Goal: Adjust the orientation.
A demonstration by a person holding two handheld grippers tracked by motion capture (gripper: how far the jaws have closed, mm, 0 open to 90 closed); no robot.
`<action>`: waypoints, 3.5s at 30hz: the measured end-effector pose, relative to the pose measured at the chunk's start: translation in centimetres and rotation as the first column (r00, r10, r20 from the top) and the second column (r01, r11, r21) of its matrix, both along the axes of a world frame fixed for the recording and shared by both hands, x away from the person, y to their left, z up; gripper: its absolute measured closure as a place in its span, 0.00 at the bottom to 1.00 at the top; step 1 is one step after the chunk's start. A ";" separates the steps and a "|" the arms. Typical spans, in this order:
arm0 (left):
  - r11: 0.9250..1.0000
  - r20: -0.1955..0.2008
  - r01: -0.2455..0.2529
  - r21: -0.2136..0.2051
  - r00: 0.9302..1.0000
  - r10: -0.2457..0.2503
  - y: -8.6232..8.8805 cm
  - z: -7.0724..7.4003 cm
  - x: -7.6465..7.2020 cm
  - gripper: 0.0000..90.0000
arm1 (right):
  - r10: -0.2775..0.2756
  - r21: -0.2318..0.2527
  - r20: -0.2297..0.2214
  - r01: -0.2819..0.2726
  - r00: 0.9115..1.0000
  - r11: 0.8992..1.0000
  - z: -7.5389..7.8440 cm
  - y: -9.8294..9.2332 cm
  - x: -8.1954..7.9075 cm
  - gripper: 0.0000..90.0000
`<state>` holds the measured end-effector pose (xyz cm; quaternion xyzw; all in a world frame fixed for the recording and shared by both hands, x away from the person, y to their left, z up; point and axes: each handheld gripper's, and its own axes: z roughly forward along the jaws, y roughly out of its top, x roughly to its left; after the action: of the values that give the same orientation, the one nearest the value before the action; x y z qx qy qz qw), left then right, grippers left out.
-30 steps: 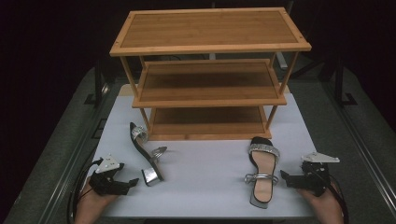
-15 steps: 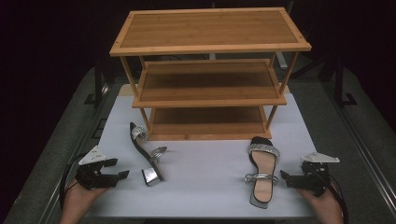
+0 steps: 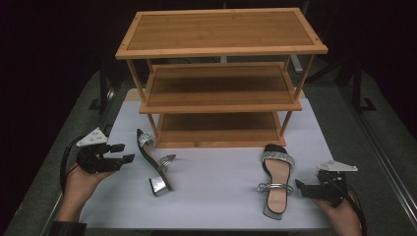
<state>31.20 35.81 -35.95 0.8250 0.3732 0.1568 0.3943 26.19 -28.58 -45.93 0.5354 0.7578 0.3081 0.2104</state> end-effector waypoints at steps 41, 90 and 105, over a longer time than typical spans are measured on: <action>0.987 -0.026 0.020 0.158 1.000 -0.016 -4.7 -0.5 6.4 0.68 | 0.000 0.001 0.001 0.000 1.000 1.000 0.0 0.0 0.0 0.01; 0.996 -0.059 0.062 -0.065 0.996 -0.066 0.5 -4.8 -1.4 0.68 | -0.001 0.002 0.001 0.001 1.000 1.000 0.0 0.0 0.0 0.01; 0.998 -0.113 -0.049 -0.038 0.993 0.044 3.1 -6.5 -3.4 0.51 | -0.001 0.004 0.002 0.001 1.000 1.000 0.0 0.0 0.0 0.01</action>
<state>27.76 38.94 -42.44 0.8155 0.4170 0.1116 0.3855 26.15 -28.58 -45.95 0.5359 0.7566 0.3100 0.2103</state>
